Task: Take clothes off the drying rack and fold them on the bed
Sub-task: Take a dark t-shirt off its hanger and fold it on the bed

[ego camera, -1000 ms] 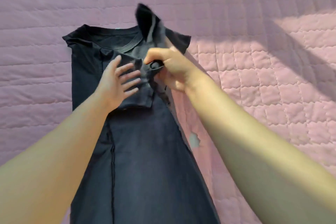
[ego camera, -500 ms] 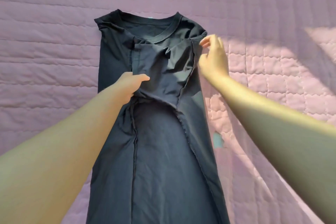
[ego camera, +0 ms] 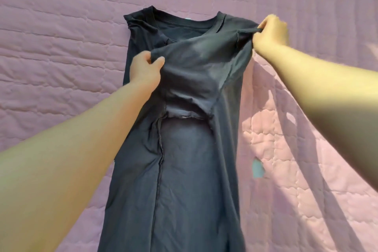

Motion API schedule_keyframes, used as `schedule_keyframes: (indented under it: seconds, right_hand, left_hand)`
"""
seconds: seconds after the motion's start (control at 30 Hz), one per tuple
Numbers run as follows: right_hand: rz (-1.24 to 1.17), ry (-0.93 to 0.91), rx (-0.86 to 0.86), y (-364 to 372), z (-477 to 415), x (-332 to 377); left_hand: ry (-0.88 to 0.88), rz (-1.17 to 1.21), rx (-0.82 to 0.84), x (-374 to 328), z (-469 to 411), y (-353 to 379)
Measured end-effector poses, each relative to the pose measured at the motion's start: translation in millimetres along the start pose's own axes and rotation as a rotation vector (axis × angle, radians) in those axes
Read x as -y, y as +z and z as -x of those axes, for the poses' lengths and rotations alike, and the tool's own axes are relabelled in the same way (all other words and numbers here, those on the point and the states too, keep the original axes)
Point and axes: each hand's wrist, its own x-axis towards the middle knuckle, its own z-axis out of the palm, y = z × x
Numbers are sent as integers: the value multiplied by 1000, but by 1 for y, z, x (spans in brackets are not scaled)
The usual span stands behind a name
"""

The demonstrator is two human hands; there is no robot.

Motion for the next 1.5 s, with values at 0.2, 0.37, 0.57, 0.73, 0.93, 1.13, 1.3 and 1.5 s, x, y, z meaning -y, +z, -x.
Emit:
schedule_keyframes:
  seconds: [0.2, 0.37, 0.57, 0.73, 0.93, 1.13, 1.3, 1.5]
  right_hand:
    - [-37, -215, 240, 22, 46, -17]
    - [161, -471, 276, 43, 120, -37]
    - [161, -520, 364, 63, 213, -79]
    - [70, -440, 401, 62, 286, -116]
    - [-352, 11, 286, 50, 356, -136]
    - [-635, 480, 403, 47, 384, -143]
    - [-623, 432, 552, 38, 408, -158]
    - [-714, 512, 795, 23, 429, -168]
  left_hand:
    - [-100, -102, 12, 6, 2, -4]
    - [75, -258, -66, 26, 45, -9]
    - [349, -282, 240, 77, 148, -5]
    - [-35, -143, 530, 94, 215, 17]
    - [-611, 458, 885, 92, 239, 30]
    - [-457, 100, 1078, 97, 264, 23]
    - [-476, 34, 1071, 122, 293, -2]
    - [-577, 40, 903, 144, 332, -29]
